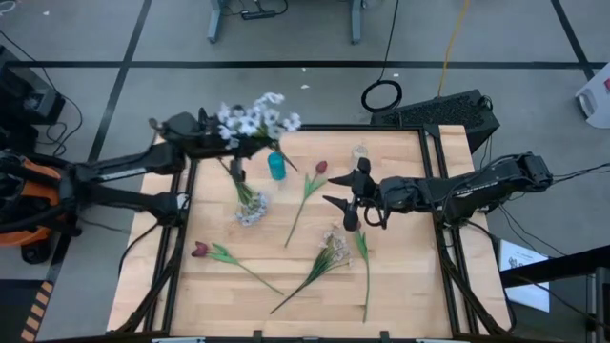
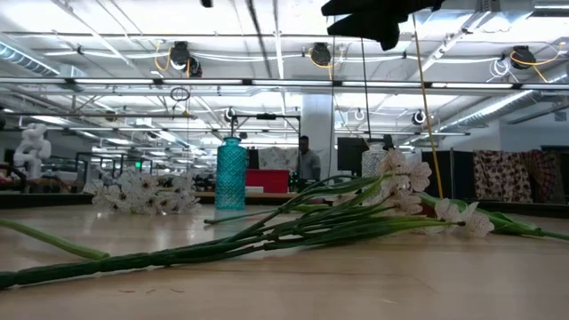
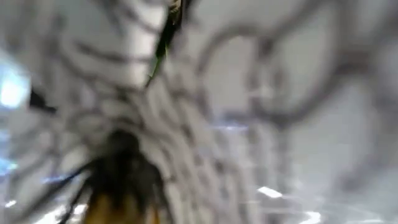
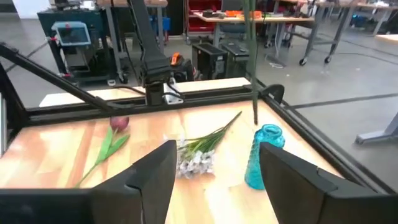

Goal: Sort flowers into vase by color
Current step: Put the right white flowers into the blue vase

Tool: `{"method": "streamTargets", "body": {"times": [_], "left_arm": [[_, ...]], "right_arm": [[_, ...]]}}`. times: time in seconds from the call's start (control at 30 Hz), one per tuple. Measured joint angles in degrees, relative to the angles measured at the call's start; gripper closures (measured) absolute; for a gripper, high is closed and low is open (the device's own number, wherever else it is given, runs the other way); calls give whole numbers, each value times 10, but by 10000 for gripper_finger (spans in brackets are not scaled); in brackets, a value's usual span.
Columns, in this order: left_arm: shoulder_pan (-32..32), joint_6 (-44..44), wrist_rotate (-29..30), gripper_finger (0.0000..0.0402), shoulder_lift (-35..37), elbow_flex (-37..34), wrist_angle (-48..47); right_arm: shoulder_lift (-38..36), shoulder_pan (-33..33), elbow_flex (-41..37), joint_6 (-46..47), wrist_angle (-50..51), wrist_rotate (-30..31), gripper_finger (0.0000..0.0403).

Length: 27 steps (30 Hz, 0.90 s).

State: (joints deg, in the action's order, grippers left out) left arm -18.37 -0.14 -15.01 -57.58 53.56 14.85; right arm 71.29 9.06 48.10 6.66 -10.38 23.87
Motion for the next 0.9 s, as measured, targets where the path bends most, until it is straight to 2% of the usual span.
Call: {"method": "streamTargets", "body": {"times": [0.17,0.67,0.9], "left_arm": [[-25,18,22,392,39,0,-65],[-110,-1,20,382,41,-7,-130],[-119,-41,24,382,41,-107,20]], "right_arm": [[13,0,0,14,1,0,184],[38,8,0,32,-1,-2,183],[38,8,0,21,-16,-2,184]]}}
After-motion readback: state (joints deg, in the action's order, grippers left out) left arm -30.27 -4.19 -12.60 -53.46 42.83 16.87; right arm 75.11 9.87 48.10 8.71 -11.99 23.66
